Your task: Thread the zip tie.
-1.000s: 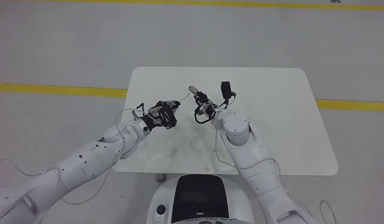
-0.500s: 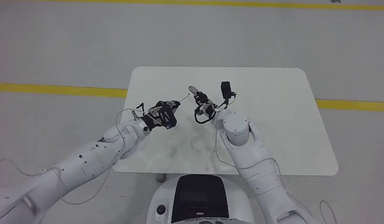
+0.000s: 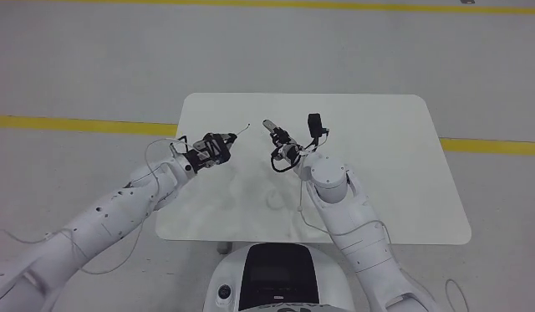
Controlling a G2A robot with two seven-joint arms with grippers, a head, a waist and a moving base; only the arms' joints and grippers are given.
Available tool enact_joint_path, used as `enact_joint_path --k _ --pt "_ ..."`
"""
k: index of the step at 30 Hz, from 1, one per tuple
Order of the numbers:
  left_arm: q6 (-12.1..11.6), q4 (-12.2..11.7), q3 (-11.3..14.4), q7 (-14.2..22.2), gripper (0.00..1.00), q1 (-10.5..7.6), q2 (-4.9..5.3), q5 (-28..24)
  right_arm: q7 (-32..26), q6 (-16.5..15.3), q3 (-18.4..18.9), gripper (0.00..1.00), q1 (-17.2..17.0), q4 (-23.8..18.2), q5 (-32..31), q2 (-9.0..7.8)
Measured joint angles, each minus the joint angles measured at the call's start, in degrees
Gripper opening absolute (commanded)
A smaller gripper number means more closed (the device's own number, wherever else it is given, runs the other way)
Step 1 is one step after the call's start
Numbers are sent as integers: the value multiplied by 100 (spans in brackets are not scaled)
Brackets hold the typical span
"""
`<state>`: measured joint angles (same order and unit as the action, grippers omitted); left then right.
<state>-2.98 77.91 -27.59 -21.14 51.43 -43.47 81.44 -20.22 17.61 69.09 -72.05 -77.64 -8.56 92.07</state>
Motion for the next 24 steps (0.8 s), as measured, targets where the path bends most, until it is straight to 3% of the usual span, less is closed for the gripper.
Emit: enact_joint_path --k 9,12,14,19,24 --pt "-1113 -539 -637 -1219 0 290 252 -846 0 0 0 100 0 0 0 0" --pt "-1584 -694 -766 -1577 0 351 300 -1042 0 0 0 100 0 0 0 0" --pt "-1755 -742 -741 -1708 0 386 322 -1152 0 0 0 100 0 0 0 0" --pt "-1646 -674 -213 -1853 0 297 426 -1613 0 0 0 100 0 0 0 0" --pt "-1650 -632 651 -2114 0 -122 591 -2024 0 0 0 100 0 0 0 0"
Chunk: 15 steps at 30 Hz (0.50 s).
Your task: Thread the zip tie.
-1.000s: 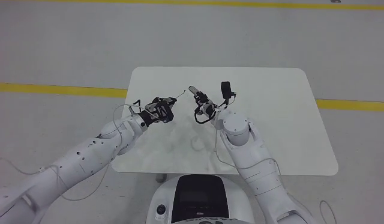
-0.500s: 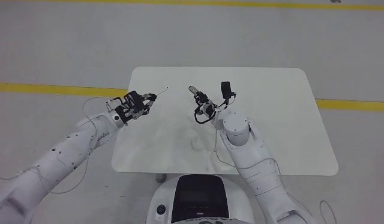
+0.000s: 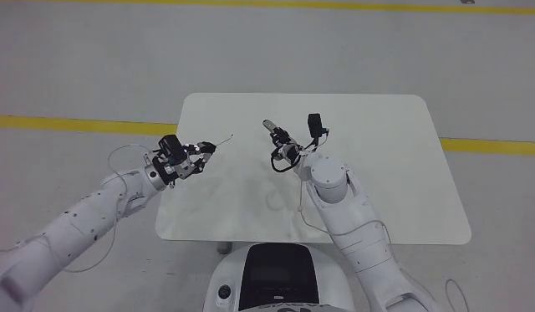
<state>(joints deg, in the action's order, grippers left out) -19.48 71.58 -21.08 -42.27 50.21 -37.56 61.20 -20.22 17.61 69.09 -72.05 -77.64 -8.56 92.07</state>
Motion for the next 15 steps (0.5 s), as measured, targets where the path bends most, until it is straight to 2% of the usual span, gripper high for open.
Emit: enact_joint_path --k 4,6,15 --pt "0 -79 614 -228 0 -434 112 -208 0 0 0 100 0 0 0 0" --pt "0 -108 760 -294 0 -576 133 -196 0 0 0 100 0 0 0 0" --pt "4 -70 717 -242 0 -557 118 -278 0 0 0 100 0 0 0 0"
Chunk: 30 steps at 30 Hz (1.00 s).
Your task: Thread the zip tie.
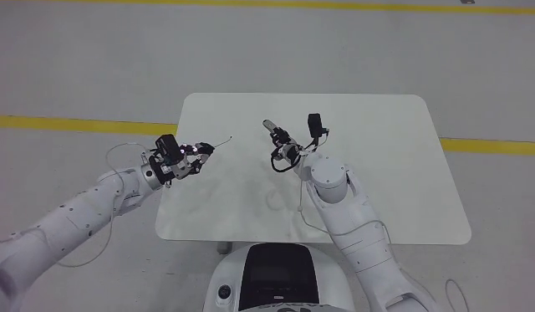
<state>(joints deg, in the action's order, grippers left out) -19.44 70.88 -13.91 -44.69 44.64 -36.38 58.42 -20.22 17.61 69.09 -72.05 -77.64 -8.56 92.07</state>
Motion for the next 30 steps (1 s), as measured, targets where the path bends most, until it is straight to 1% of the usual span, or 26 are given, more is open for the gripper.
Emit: enact_joint_path --k 2,5,9,11,14,17,18,19,21,24,27,30 --pt "-3 15 -68 91 0 -32 -18 -150 0 0 0 100 0 0 0 0" --pt "-4 34 -183 177 0 -163 -34 -316 0 0 0 100 0 0 0 0" --pt "-4 82 -203 303 0 -379 -54 -536 0 0 0 100 0 0 0 0" --pt "-4 98 -164 375 0 -479 -80 -631 0 0 0 100 0 0 0 0" --pt "-4 134 -14 520 0 -638 -144 -880 0 0 0 100 0 0 0 0" --pt "-4 185 264 727 0 -830 -216 -1227 0 0 0 100 0 0 0 0" --pt "-4 197 358 825 0 -893 -236 -1333 0 0 0 100 0 0 0 0" --pt "-4 217 422 998 0 -953 -264 -1441 0 0 0 100 0 0 0 0" --pt "-4 232 426 1355 0 -1007 -308 -1565 0 0 0 100 0 0 0 0" --pt "-4 273 417 1720 0 -1074 -354 -1739 0 0 0 100 0 0 0 0" --pt "-4 294 417 2046 0 -1125 -368 -1871 0 0 0 100 0 0 0 0" --pt "-4 429 417 2340 0 -1110 -352 -2011 0 0 0 100 0 0 0 0"
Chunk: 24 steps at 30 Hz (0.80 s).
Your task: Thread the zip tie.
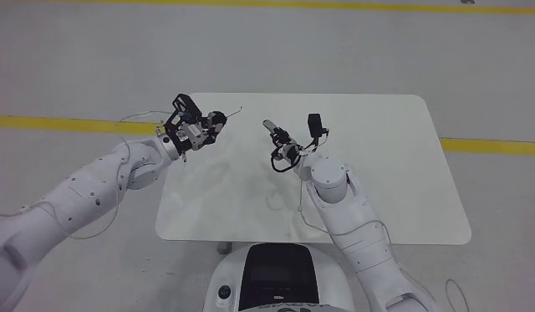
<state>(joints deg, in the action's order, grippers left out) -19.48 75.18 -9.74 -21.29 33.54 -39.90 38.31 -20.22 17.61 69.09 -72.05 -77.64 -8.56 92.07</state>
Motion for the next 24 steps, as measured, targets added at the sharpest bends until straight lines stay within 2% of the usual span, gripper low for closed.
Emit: enact_joint_path --k 10,19,24 --pt "0 699 0 911 0 101 194 -803 0 0 0 100 0 0 0 0" --pt "0 897 0 1631 0 127 327 -1440 0 0 0 100 0 0 0 0" --pt "0 1098 0 1729 0 194 371 -1568 0 0 0 100 0 0 0 0"
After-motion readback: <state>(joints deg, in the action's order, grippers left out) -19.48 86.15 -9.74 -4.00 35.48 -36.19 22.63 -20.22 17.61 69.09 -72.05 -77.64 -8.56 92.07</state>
